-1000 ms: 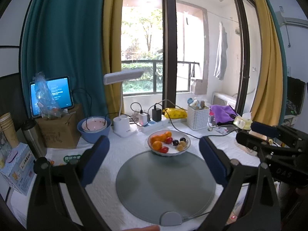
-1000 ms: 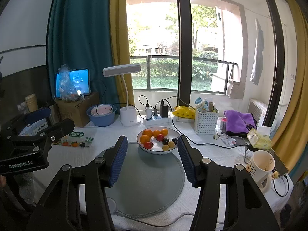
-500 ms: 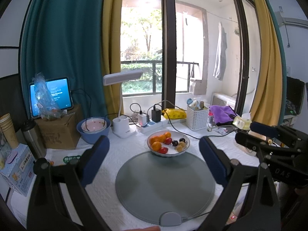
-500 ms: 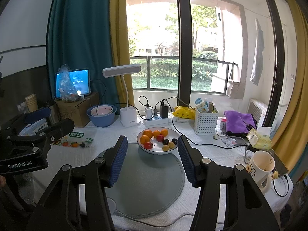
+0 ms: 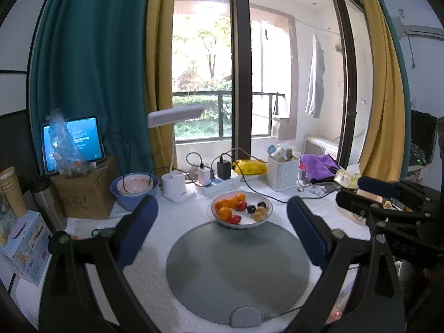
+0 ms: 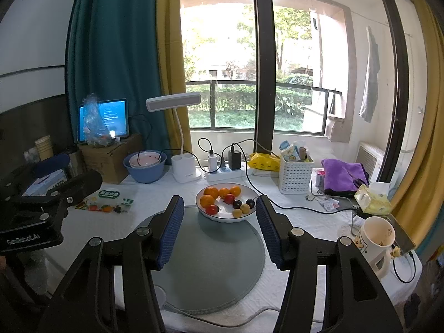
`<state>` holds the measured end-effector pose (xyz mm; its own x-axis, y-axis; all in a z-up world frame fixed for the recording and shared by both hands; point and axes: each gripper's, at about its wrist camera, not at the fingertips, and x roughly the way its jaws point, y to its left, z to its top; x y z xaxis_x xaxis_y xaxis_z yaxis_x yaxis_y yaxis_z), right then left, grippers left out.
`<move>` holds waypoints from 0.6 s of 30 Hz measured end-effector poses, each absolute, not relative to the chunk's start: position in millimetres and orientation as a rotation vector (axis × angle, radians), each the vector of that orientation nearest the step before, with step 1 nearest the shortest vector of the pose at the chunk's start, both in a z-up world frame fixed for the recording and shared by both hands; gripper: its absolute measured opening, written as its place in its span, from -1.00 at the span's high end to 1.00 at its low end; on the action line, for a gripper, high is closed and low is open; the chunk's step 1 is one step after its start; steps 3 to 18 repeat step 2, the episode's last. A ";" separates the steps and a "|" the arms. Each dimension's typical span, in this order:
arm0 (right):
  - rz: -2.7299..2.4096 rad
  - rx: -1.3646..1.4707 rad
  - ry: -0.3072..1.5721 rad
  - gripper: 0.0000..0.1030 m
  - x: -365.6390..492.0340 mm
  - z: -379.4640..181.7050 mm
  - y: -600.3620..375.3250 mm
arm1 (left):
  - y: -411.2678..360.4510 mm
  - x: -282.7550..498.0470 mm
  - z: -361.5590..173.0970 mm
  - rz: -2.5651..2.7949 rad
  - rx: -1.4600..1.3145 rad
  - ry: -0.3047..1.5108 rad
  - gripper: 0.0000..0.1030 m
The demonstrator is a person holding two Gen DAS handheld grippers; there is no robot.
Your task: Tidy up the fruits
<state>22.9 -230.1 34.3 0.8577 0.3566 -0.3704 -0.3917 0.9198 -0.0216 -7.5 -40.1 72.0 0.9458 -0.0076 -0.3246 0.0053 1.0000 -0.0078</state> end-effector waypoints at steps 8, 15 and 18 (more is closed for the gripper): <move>0.393 -0.099 0.371 -0.11 23.6 34.1 -230.7 | -39.8 -6.4 72.6 -0.010 -0.007 0.329 -0.85; 0.393 -0.099 0.371 -0.11 23.6 34.1 -230.7 | -39.8 -6.4 72.6 -0.010 -0.007 0.329 -0.85; 0.393 -0.099 0.371 -0.11 23.6 34.1 -230.7 | -39.8 -6.4 72.6 -0.010 -0.007 0.329 -0.85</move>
